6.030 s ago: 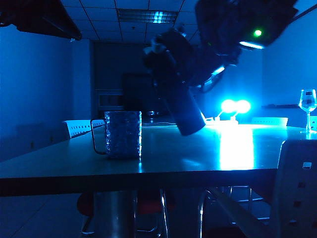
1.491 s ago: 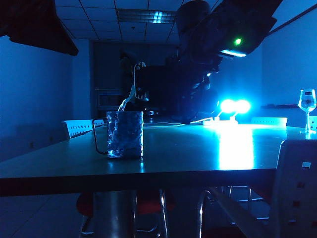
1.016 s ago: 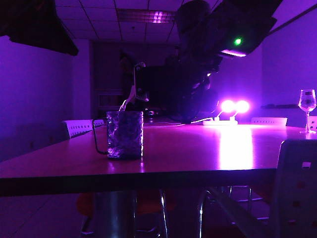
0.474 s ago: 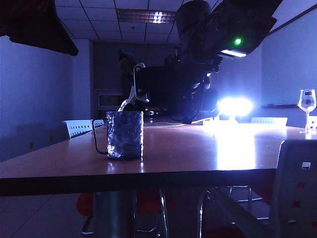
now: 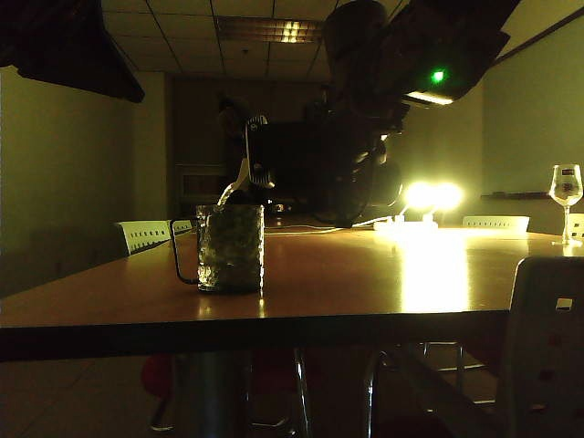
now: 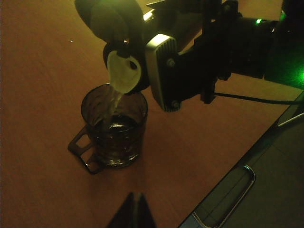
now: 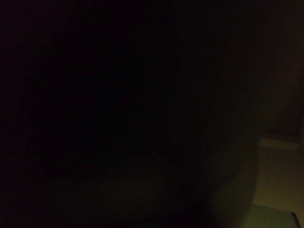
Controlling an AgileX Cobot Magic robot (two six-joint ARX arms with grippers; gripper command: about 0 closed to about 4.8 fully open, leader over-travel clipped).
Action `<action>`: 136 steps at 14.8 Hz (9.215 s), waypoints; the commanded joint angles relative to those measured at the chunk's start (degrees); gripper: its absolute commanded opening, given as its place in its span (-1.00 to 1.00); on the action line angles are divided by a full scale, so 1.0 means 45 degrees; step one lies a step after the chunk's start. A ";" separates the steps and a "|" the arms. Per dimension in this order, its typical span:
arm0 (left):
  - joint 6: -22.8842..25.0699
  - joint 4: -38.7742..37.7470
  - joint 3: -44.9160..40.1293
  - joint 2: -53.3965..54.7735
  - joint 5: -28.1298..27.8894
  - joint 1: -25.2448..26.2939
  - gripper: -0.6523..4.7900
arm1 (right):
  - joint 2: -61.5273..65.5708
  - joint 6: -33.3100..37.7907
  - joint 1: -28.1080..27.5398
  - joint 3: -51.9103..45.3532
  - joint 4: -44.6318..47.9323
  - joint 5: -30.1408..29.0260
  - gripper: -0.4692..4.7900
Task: Pick up the black thermos cup, pour some water from it into the cup, and then put the thermos cup back on the table.
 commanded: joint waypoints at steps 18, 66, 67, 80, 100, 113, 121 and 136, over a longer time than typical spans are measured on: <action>0.0049 0.0083 0.0068 -0.0029 0.0097 -0.0019 -0.78 | -0.0238 0.4920 -0.0010 0.0185 0.1141 -0.0034 -0.23; -0.0058 -0.0141 0.0068 -0.0029 0.0151 -0.0019 -0.78 | 0.0505 1.9365 -0.3876 0.0131 0.3827 -0.3876 -0.14; -0.0053 -0.0185 0.0068 -0.0029 0.0151 -0.0019 -0.78 | 0.0656 1.9360 -0.3876 0.0131 0.3774 -0.3993 -0.14; -0.0053 -0.0199 0.0068 -0.0029 0.0141 -0.0019 -0.78 | 0.1564 1.9346 -0.3876 0.0136 0.4119 -0.5095 1.00; -0.1282 -0.0670 0.0073 -0.4488 -0.1428 -0.0029 -0.78 | -1.0214 1.8918 -0.3876 -0.0651 -0.8024 -0.4090 -0.84; -0.1676 0.2958 -0.7368 -0.9326 -0.2710 -0.0019 -0.78 | -1.6203 1.9360 -0.3876 -1.1380 -0.4031 -0.3079 -0.84; -0.1632 0.3546 -0.8121 -0.9777 -0.3109 0.0918 -0.78 | -1.6203 1.9360 -0.3876 -1.1380 -0.5022 -0.3079 -0.84; -0.0860 0.1700 -0.9471 -1.2633 -0.2715 0.4498 -0.78 | -1.6203 1.9360 -0.3876 -1.1380 -0.5003 -0.3041 -0.84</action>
